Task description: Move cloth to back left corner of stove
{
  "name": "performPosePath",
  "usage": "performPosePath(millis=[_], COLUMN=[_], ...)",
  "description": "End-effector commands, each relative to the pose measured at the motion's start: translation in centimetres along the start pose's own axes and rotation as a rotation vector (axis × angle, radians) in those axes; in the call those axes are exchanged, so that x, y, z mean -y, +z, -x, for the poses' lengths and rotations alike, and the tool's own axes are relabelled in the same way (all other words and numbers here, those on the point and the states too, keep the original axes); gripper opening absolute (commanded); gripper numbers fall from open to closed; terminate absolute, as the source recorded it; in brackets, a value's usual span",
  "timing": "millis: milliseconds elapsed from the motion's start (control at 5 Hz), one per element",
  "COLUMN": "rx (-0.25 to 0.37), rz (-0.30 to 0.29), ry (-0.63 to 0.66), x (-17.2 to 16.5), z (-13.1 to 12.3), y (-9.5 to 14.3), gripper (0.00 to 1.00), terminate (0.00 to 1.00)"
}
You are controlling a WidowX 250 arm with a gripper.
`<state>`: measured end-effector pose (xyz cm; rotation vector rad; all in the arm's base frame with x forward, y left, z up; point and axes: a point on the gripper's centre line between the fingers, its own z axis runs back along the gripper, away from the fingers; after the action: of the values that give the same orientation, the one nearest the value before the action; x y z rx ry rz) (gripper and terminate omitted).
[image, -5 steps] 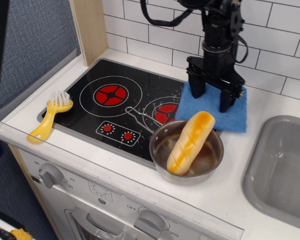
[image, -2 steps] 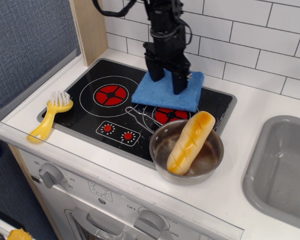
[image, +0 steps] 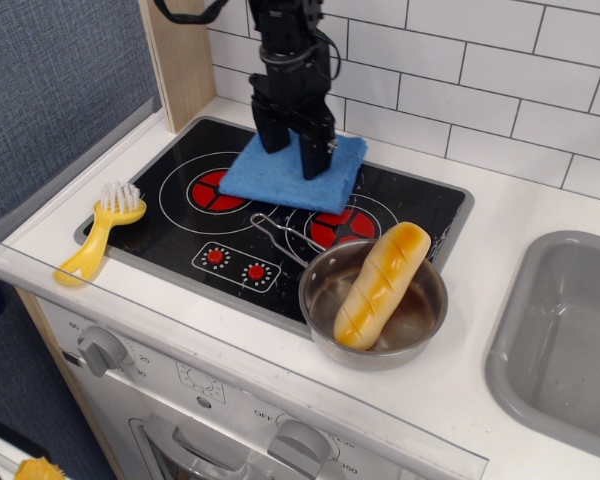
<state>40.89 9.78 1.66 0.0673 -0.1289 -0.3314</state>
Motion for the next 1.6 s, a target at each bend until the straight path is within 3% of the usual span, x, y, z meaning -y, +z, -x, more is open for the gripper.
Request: performPosePath(millis=[0,400,800,1000,1200,1400], rx=[0.048,0.059,0.179,0.134,0.039,0.008], rz=[-0.047,-0.033,-0.029,-0.021,-0.019,-0.019], ry=[-0.032,-0.005,0.083,0.073,0.087,0.172], x=[-3.0,-4.8,-4.4,-3.7,-2.9,-2.0], z=[-0.2,0.8,0.8,0.6,0.6,1.0], y=[2.1,2.6,8.0,9.6,9.8,9.7], gripper=[1.0,1.0,1.0,1.0,1.0,1.0], terminate=[0.0,0.0,0.0,0.0,0.0,0.0])
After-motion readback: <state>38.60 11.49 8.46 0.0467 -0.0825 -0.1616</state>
